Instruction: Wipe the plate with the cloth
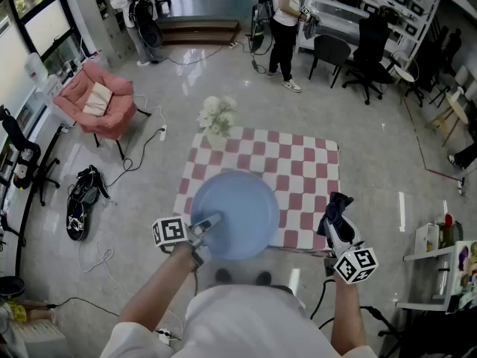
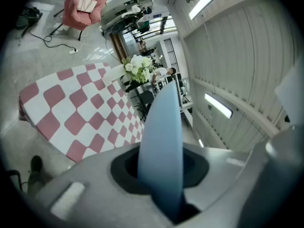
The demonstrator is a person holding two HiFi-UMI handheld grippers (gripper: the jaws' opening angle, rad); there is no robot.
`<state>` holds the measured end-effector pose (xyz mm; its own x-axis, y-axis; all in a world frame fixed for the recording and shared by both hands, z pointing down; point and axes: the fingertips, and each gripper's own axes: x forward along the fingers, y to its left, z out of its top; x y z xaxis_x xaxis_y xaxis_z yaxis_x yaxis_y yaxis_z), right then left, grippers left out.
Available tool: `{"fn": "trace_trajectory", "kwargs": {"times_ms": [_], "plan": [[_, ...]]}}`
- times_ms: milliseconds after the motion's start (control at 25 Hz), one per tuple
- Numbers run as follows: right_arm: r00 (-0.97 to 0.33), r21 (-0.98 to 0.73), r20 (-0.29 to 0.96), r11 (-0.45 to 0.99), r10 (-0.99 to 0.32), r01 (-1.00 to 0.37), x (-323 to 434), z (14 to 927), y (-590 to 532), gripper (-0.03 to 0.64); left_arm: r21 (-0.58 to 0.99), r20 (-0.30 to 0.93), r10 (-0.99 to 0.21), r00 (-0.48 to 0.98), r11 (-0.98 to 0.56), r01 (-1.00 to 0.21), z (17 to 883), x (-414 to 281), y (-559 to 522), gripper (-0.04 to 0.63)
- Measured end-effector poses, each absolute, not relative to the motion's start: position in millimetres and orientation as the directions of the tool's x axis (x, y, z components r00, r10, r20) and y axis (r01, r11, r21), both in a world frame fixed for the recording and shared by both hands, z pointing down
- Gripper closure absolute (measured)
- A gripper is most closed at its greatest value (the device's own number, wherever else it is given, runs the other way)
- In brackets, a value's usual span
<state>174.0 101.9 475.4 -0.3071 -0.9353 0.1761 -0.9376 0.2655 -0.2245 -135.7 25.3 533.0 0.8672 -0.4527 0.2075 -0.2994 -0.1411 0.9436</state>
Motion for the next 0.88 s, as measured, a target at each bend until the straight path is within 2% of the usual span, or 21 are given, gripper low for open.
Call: {"fn": "trace_trajectory", "kwargs": {"times_ms": [880], "plan": [[-0.346,-0.246,0.174,0.299,-0.922,-0.922,201.8,482.9,110.9,0.485,0.937,0.221,-0.477,0.851,-0.138,-0.321,534.6,-111.0,41.6,0.515]]}}
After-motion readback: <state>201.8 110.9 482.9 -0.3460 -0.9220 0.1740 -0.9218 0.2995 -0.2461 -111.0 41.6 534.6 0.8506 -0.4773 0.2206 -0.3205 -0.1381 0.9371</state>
